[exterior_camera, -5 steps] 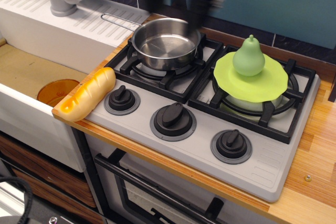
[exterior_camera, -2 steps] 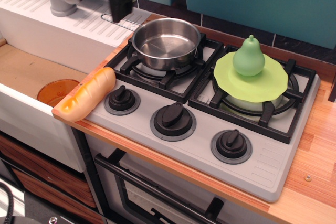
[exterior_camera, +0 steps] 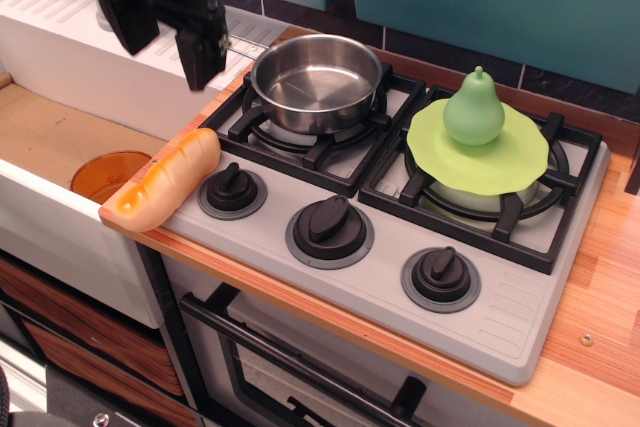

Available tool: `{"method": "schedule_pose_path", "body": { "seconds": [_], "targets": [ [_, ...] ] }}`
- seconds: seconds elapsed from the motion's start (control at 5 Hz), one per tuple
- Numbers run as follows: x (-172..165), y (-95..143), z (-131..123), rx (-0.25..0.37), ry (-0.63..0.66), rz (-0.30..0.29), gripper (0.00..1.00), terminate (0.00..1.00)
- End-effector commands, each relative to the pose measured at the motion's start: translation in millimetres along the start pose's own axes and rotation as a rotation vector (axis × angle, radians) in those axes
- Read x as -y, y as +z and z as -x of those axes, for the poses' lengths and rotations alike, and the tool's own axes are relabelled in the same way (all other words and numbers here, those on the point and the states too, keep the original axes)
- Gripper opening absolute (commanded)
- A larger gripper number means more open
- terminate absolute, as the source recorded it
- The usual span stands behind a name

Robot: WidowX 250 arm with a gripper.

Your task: Put pear on plate and bread in pot or pan on stove

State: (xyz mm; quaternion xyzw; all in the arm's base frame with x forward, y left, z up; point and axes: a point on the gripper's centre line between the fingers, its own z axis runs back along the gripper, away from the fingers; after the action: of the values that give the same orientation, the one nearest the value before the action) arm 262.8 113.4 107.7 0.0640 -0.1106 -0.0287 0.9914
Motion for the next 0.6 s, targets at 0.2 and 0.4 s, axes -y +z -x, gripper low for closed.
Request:
{"method": "schedule_pose_path", "body": {
  "seconds": [0.2, 0.4],
  "targets": [
    [-4, -28, 27, 0.064, 0.035, 0.018, 1.0, 0.0],
    [-3, -44, 34, 0.097, 0.034, 0.028, 1.0, 0.0]
  ]
}}
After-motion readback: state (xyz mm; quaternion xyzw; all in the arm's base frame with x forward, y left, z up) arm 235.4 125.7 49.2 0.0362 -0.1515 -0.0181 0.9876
